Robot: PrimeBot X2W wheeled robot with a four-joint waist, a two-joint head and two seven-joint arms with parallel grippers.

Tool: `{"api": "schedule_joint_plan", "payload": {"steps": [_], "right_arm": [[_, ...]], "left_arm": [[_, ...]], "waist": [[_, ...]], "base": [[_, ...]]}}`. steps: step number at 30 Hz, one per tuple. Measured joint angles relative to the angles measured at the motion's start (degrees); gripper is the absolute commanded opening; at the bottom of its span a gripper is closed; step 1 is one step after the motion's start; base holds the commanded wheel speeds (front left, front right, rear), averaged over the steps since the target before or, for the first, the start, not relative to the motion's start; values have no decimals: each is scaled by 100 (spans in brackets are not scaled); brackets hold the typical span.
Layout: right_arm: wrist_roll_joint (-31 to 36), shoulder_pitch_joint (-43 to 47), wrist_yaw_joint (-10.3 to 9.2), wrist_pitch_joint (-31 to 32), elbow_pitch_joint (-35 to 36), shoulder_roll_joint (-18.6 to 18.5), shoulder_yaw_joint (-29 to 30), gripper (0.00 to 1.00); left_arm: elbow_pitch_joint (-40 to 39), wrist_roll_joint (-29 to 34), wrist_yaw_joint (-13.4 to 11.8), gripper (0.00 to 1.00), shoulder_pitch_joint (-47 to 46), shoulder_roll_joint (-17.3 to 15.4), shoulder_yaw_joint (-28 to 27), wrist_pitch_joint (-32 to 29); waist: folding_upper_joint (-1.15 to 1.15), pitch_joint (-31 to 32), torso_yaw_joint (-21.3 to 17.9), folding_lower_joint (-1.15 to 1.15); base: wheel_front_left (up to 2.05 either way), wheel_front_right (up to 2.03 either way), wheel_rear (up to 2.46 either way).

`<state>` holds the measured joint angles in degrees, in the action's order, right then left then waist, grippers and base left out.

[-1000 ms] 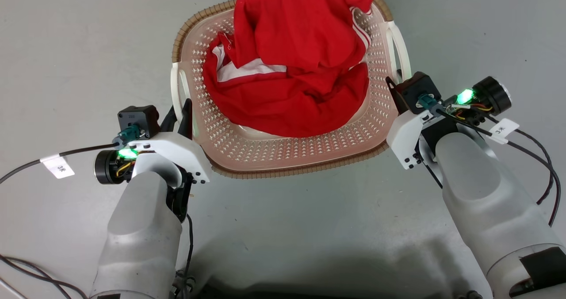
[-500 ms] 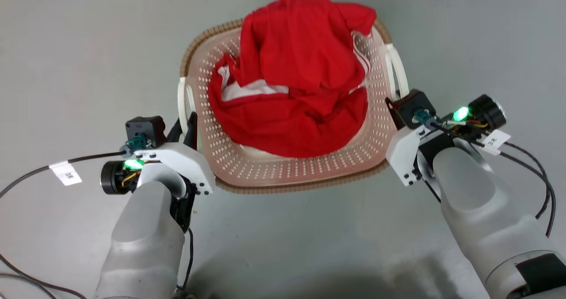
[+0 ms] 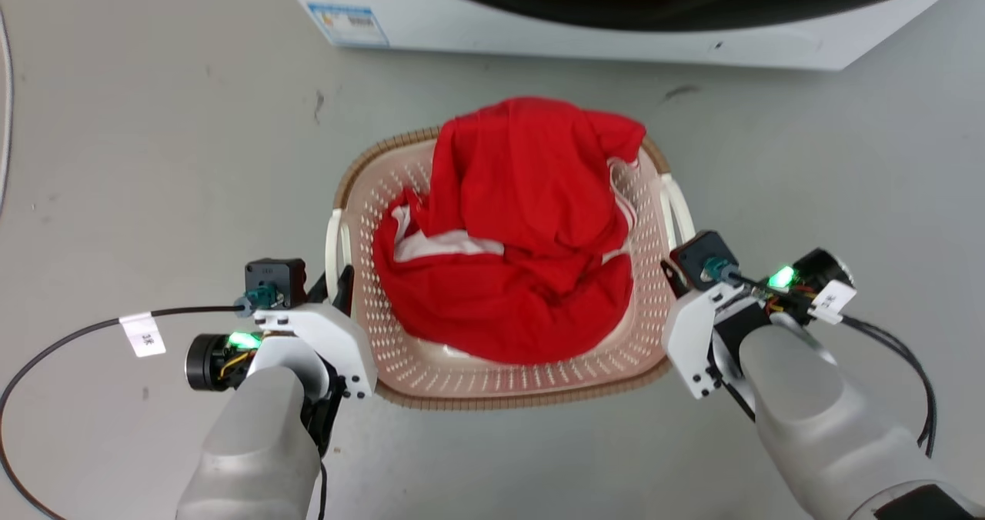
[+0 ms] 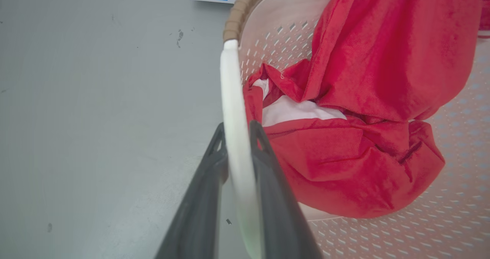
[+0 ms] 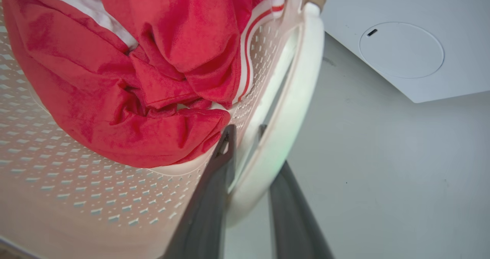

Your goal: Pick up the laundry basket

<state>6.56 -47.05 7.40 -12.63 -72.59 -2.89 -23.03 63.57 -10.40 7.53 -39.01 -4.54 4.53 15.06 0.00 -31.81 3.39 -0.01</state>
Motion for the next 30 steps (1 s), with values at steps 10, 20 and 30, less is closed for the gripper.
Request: {"api": "schedule_joint_plan", "payload": {"steps": [10, 20, 30], "right_arm": [[-1084, 330, -10, 565, 109, -21, -1015, 0], [-1936, 646, -33, 931, 174, -43, -1764, 0], [-2647, 1020, -33, 1280, 145, -43, -2362, 0]], "left_arm": [[541, -256, -4, 0, 30, -38, 479, -2], [866, -572, -13, 0, 144, -65, 854, -87], [976, -920, -13, 0, 405, -100, 1224, -532]], "waist": [[0, 922, -206, 0], [0, 1714, -375, 0], [0, 2478, -513, 0]], "base": [[0, 0, 0], [0, 0, 0], [0, 0, 0]]}}
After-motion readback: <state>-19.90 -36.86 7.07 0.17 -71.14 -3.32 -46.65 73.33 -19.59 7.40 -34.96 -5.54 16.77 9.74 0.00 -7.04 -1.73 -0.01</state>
